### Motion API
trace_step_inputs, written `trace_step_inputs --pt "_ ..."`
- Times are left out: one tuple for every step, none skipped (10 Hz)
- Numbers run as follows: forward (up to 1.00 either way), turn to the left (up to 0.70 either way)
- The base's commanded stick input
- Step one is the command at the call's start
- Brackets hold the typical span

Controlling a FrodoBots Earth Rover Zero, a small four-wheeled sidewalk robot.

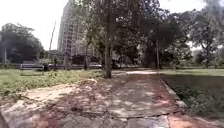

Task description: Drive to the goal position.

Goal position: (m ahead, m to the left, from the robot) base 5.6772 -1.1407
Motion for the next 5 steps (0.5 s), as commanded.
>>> trace_step_inputs --pt "0.70 0.00" --pt "0.70 -0.03" --pt "0.70 -0.09" --pt "0.70 -0.35" --pt "0.70 -0.35"
